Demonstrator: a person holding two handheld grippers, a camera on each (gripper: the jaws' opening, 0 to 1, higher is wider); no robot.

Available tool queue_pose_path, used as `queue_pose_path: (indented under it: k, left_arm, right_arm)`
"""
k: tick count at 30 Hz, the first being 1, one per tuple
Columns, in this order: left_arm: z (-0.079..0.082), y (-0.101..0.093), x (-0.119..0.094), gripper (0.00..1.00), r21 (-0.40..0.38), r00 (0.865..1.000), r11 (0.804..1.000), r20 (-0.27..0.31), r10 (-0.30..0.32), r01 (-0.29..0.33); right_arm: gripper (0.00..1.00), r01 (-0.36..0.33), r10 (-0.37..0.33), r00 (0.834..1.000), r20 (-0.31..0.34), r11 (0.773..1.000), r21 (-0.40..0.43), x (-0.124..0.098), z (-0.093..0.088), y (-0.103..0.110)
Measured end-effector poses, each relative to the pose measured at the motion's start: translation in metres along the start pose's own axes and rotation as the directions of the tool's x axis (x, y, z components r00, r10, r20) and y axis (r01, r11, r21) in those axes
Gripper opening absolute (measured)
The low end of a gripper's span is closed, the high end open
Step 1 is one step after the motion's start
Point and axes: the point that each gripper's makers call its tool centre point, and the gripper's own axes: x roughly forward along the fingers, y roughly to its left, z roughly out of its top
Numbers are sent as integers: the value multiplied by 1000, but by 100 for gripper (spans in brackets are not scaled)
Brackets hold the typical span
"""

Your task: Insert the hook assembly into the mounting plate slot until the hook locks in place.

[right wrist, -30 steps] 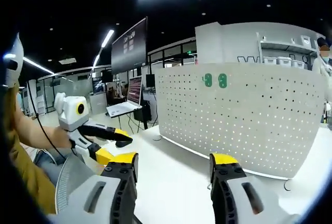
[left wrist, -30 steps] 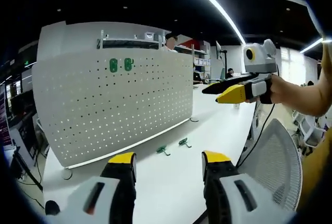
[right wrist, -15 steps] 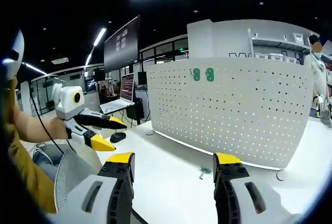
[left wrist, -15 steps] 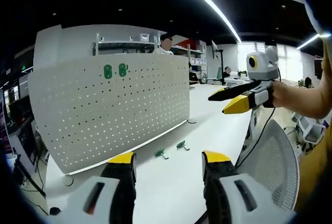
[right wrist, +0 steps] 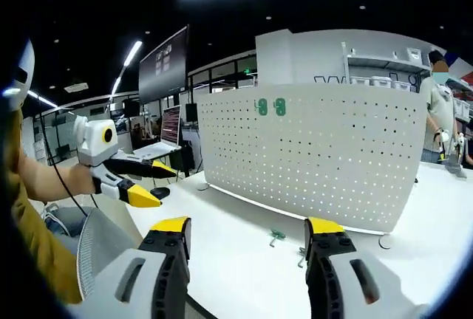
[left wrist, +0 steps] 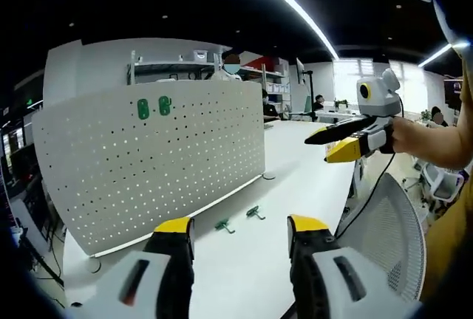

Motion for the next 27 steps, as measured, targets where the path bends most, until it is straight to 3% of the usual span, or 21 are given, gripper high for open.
queue_pose_path:
  k: [13,27]
  left_arm:
    - [6,-16,22,52,44,998,997,-23,-57,58]
    - [7,-20,46,51,102,991,987,-63,-122,128]
  right_arm:
    - [60,45,-46,999,11,998,41,-18,-7,-14]
    - [59,85,-86,996,16,994,67,-27,-12,-19]
